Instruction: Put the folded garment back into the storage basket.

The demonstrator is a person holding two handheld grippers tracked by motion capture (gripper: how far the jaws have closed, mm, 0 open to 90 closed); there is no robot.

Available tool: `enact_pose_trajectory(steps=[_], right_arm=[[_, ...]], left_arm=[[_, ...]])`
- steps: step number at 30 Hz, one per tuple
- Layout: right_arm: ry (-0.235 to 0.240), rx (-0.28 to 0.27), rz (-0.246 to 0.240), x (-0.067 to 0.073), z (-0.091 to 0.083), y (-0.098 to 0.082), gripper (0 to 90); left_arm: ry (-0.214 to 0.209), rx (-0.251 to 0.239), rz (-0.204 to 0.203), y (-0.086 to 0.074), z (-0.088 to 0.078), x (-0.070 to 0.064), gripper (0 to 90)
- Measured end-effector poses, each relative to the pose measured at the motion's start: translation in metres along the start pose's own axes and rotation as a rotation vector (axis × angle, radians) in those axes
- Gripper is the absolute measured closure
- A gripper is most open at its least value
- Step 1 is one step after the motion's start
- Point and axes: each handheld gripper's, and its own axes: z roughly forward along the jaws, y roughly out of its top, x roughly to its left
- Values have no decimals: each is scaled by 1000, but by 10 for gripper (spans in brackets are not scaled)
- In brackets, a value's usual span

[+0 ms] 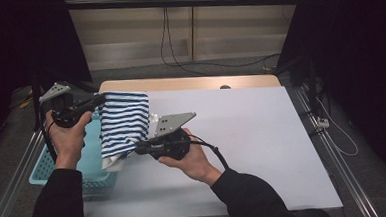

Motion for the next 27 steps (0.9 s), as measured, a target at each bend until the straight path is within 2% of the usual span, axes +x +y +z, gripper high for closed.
enact_pose_trajectory(steps=[4, 12, 18, 27], right_arm=[[7, -1, -3, -1, 5, 2, 851], [14, -2, -17, -1, 14, 10, 850], [23, 10, -47, 1, 27, 18, 850], [39, -1, -48, 0, 46, 23, 850]], left_arm=[[5, -11, 11, 1, -4, 3, 847], [26, -17, 3, 3, -11, 12, 847], [54, -27, -12, 3, -17, 21, 847], [87, -26, -15, 5, -23, 37, 847]])
